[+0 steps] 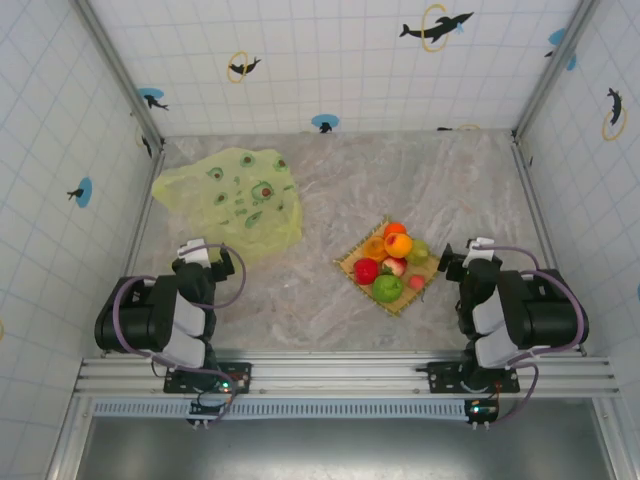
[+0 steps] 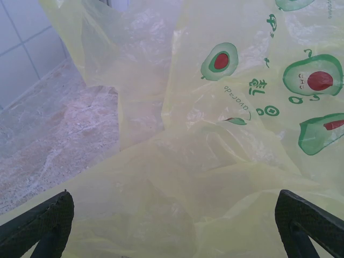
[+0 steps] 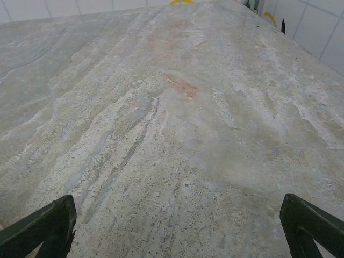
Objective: Place the fruits into the plastic bag
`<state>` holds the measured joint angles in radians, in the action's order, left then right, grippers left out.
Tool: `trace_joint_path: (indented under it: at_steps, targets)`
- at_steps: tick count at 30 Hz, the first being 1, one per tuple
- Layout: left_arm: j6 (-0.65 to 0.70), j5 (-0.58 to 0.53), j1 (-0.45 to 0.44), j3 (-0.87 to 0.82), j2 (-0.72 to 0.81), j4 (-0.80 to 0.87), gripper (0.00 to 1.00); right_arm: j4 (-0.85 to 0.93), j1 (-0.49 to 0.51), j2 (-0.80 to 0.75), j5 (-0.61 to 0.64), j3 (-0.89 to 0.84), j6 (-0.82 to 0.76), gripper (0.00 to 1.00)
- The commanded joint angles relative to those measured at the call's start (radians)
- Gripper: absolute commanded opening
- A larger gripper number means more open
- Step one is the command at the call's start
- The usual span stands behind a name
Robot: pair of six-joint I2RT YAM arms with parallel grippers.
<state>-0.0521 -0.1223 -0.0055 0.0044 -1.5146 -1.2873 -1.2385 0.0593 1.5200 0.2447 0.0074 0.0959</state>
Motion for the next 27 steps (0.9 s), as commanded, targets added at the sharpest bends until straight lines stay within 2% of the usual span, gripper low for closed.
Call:
trace_joint_path:
  at_steps: [1,27]
  targets:
    - [-0.006,0.016,0.008,-0.009,0.001,-0.001,0.98,-0.038,0.003,-0.005,0.007,-0.020,-0.004,1.00]
    - [-0.009,0.019,0.010,-0.005,0.000,0.002,0.98,-0.036,-0.007,-0.004,-0.015,-0.019,0.000,1.00]
